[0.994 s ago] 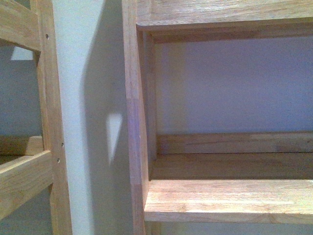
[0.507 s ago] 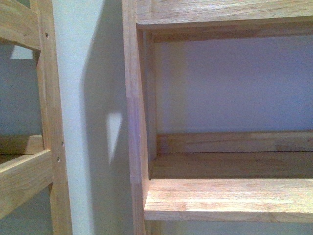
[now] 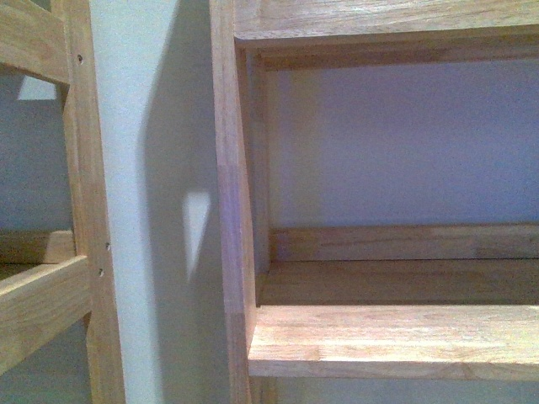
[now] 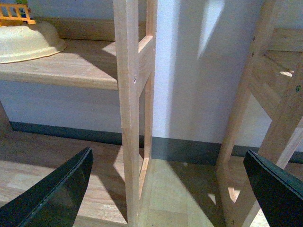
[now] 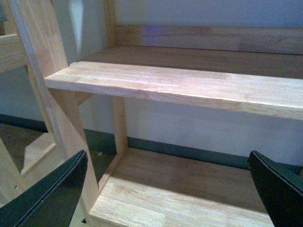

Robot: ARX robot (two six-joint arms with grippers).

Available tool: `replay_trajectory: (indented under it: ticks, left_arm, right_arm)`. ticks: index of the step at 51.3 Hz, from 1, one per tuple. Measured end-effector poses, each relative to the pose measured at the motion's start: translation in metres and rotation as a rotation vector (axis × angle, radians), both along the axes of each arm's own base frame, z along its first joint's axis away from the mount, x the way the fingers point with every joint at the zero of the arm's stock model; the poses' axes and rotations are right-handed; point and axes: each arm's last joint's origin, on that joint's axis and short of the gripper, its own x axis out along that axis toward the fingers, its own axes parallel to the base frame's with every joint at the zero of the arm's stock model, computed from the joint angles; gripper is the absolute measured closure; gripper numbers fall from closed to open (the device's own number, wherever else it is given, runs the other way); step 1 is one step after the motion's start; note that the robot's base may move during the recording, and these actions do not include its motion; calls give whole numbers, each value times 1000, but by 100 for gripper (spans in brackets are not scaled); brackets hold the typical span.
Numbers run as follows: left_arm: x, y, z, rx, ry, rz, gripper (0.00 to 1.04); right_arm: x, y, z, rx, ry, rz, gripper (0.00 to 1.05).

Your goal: Put away toys

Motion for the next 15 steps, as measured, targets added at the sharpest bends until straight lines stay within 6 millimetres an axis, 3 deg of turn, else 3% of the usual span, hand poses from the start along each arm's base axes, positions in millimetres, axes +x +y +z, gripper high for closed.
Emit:
replay_trajectory:
  ticks: [15]
  left_arm:
    - [0,0,0,0,0,0,6]
  right_arm:
    - [0,0,0,0,0,0,0]
